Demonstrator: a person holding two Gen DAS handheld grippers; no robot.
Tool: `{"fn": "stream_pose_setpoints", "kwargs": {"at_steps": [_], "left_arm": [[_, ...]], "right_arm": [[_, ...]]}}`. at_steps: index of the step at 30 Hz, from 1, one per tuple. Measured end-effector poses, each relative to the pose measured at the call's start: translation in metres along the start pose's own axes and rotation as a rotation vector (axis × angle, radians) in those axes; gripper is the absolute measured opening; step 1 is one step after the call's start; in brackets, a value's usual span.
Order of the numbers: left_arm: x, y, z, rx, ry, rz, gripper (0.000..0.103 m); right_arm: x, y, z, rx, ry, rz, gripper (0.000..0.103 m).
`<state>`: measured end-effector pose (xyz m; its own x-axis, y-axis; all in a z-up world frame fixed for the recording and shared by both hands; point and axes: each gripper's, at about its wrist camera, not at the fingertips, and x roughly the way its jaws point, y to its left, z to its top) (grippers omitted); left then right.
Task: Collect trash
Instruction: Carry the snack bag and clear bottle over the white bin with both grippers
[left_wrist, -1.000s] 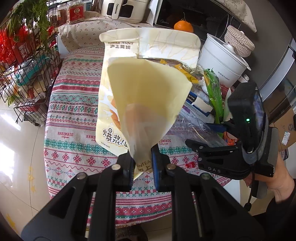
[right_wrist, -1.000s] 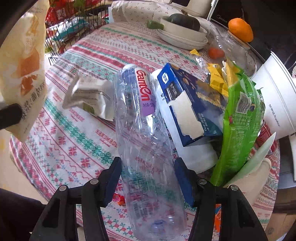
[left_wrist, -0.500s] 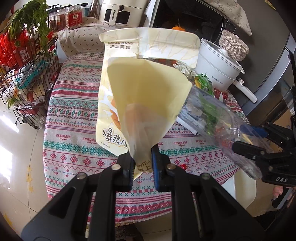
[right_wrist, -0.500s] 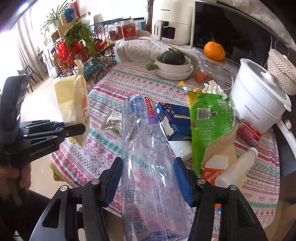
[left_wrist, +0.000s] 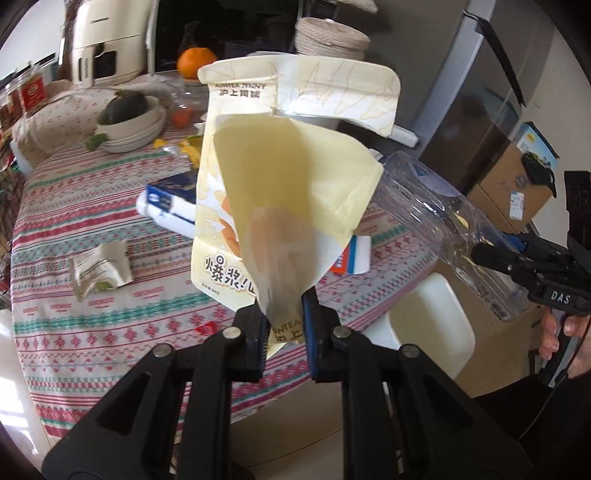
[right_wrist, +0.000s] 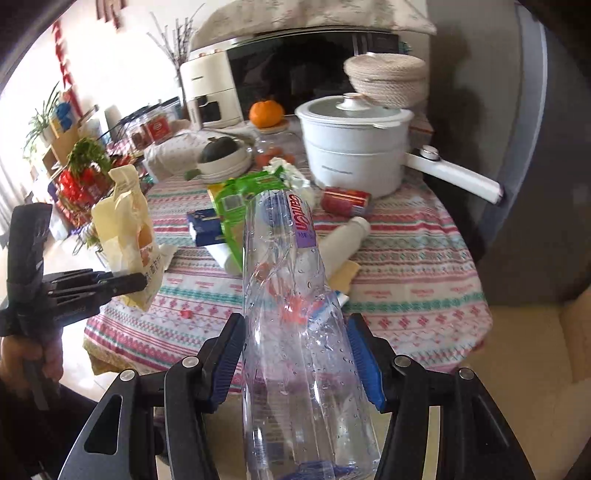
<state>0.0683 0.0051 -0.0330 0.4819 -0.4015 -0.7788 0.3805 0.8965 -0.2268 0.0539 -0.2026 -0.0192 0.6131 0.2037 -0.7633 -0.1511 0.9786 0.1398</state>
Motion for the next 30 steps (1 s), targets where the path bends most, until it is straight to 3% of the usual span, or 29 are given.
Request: {"fn": "stream_pose_setpoints", "kwargs": {"at_steps": [10,20,24,30], "left_arm": [[0.055,-0.112,-0.018,0.214,0.141,-0.115,0.018],[0.112,-0.194,-0.054,0.316,0.334,-0.288,0.018],[0.137,-0.211,-0.069,0.33,0.375,-0.276,0.019],[0.151,-0.224,-0.07,0.339,0.368,-0.271,0.024]], "right_arm": [[-0.019,-0.093,-0.055,0.16,0.065,-0.086,0.058],[-0.041,-0.161,-0.117,0.287,0.111,-0.163,0.059],[-0.045,-0.175,-0.13,0.323,0.136,-0.177,0.059],[-0.048,-0.188,-0.143,0.349,0.154,-0.191,0.059]]}}
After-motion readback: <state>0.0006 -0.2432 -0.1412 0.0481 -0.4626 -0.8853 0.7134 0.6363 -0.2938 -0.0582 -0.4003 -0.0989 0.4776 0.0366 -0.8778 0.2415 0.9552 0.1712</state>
